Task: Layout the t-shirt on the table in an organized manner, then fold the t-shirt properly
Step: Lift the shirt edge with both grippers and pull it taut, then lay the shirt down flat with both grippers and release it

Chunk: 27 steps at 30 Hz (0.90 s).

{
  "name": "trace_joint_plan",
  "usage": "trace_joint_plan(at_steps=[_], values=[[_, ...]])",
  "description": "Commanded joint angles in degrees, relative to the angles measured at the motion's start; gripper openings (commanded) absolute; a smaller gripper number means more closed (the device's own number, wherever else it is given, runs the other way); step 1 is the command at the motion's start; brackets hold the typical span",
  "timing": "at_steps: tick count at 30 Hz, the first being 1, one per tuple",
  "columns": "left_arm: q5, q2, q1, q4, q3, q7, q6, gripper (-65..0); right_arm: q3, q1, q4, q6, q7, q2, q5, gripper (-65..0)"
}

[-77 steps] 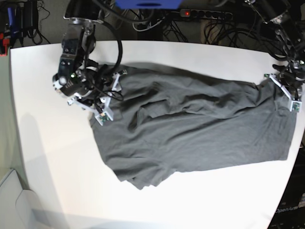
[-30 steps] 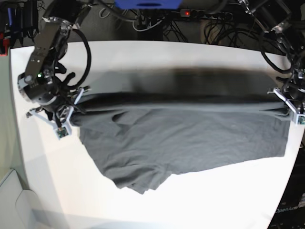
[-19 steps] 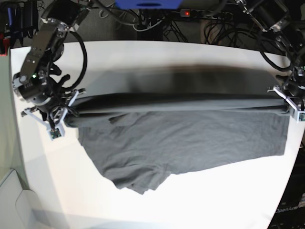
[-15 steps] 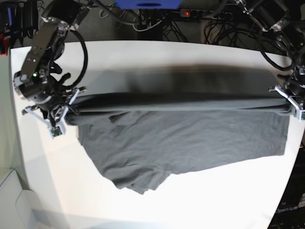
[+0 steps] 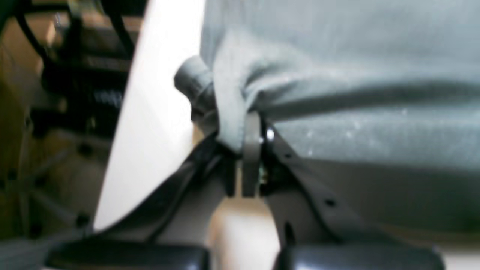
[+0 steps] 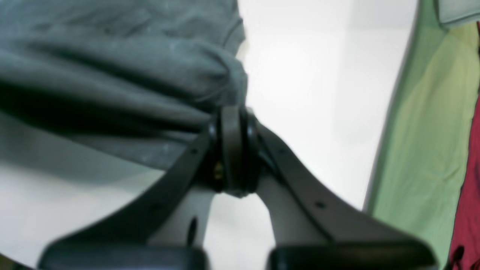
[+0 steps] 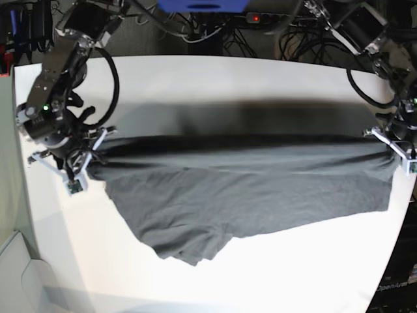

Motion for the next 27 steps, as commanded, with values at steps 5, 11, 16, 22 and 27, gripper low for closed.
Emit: trace_joint_plan(at_steps=[5,11,16,22,27], values=[[-1.0,-1.8,2.6,1.1,-0.3,-0.2,0.3,-64.6,-0.2,-4.2,0.9,-0.2,0.8,0.4,-0.1,-65.0],[-0.8,-1.6,7.5,1.0,-0.4,-0.2,0.3,-64.6,-0.2,-7.3,0.9,-0.2,0.8,0.4,-0.1,-65.0],[-0.5,-1.2,10.6,0.9,-0.4,-0.2,0.3,-64.6,-0.2,-9.5,0.8,-0.2,0.8,0.4,0.0,-65.0],[-0.9,-1.1,13.5,0.4,-0.1,-0.3,0.3,-64.6,-0.2,-13.1,0.8,-0.2,0.8,0.4,0.0,-65.0],[-0.5,-1.1,13.7,0.3,0.0,-0.3,0.3,-64.6,-3.0,-16.2,-0.6,-0.2,0.8,0.2,0.0,-65.0]])
